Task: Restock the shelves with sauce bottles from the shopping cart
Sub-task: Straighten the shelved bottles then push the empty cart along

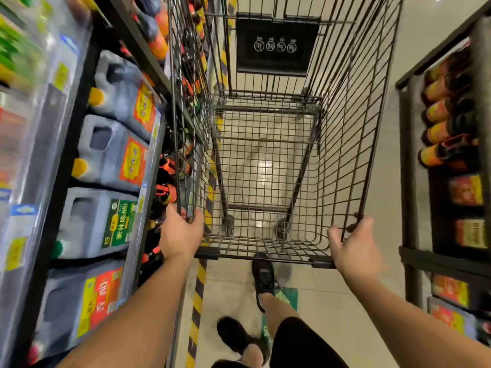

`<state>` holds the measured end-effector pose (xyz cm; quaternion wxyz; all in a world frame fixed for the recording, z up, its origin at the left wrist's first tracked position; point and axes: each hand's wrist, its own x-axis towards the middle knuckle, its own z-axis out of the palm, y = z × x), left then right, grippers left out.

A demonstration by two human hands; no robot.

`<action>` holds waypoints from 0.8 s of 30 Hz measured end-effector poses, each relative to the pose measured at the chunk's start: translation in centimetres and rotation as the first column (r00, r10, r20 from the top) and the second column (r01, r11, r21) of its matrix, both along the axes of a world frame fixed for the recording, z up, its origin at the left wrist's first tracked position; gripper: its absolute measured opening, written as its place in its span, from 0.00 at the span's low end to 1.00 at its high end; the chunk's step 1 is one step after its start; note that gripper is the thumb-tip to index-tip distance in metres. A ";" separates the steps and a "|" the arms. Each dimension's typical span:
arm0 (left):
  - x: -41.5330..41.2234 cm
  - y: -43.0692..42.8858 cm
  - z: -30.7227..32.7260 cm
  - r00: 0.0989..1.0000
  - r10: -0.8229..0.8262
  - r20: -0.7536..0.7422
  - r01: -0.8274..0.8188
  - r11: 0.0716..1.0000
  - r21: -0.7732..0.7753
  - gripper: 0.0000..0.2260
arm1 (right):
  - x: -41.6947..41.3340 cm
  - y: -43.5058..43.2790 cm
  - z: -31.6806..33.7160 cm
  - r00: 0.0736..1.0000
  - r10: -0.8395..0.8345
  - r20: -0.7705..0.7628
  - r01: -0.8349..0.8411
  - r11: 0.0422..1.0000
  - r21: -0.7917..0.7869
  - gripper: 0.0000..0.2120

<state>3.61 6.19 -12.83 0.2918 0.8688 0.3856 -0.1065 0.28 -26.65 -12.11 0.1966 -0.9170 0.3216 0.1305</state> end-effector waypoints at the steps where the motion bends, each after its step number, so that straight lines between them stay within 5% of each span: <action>1: 0.0 0.3 0.2 0.999 -0.016 -0.031 0.015 0.999 -0.033 0.18 | -0.1 0.0 0.3 0.999 0.039 -0.008 -0.039 0.999 -0.007 0.20; 4: -0.3 1.2 1.7 0.994 -0.102 -0.046 0.097 0.990 -0.105 0.25 | 0.0 0.1 1.7 0.994 0.108 -0.013 -0.109 0.994 -0.028 0.36; 7: -1.4 1.7 4.5 0.986 -0.126 0.105 0.139 0.983 -0.123 0.23 | -0.3 1.1 3.8 0.991 0.120 0.062 -0.115 0.990 -0.079 0.40; 11: -3.5 1.8 8.7 0.958 -0.142 0.251 0.174 0.978 -0.112 0.18 | -0.4 3.4 7.5 0.967 0.120 0.222 -0.110 0.992 -0.059 0.38; 14: -5.9 1.8 12.3 0.932 -0.053 0.359 0.148 0.959 -0.243 0.15 | -0.1 6.7 10.9 0.929 0.091 0.358 -0.122 0.990 0.064 0.35; 24: -17.2 5.2 26.1 0.692 0.053 0.720 0.088 0.984 -0.157 0.16 | -4.7 20.5 23.3 0.672 0.291 0.681 -0.535 0.826 0.176 0.28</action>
